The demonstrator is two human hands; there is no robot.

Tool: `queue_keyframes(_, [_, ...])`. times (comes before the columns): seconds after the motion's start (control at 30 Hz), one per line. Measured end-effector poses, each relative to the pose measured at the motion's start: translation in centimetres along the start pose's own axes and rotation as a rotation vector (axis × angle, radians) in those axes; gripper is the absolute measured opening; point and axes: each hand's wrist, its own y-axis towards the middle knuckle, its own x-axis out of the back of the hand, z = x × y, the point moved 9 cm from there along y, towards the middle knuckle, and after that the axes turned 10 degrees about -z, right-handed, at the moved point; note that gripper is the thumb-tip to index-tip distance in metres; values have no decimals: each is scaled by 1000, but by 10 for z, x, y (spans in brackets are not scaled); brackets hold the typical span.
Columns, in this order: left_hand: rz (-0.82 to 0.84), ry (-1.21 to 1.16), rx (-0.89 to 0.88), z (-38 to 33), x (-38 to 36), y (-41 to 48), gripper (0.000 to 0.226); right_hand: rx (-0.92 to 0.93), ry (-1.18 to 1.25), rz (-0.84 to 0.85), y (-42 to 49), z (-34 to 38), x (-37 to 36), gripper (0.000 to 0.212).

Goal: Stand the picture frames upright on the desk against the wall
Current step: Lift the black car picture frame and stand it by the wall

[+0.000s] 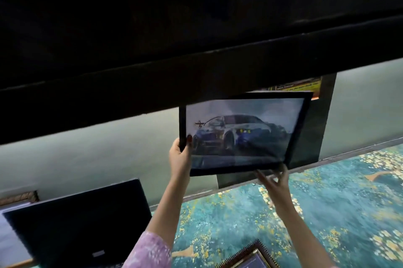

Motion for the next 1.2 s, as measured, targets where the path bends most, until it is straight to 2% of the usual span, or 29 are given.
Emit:
queue_keyframes(0.07, [-27,-29,104,25,4,-4,25,3,-8,-137,7,9,15,91])
queue_keyframes(0.17, [-72,-57,281,71,16,-12,16,-7,-176,-340,12,14,43,73])
queue_keyframes(0.23, [-97,-35,361,95,24,-18,15,0,-199,-319,18,11,48,63])
queue_keyframes(0.4, [-117,47,419,137,42,-36,16,-83,-351,-106,43,-21,44,55])
queue_keyframes(0.53, [-106,109,519,163,46,-52,51,-87,-464,-44,57,-39,39,48])
queue_keyframes(0.67, [-80,148,593,171,36,-58,84,-35,-527,-55,69,-32,33,38])
queue_keyframes(0.8, [-18,191,641,178,29,-52,95,27,-543,-17,80,-29,20,33])
queue_keyframes(0.93, [-56,186,549,175,23,-33,85,-63,-463,190,88,-41,-3,51])
queue_keyframes(1.03, [-20,191,523,178,18,-25,87,-115,-445,277,93,-48,-13,64])
queue_keyframes(1.2, [44,118,486,175,8,-12,91,-146,-442,236,114,-54,-17,82])
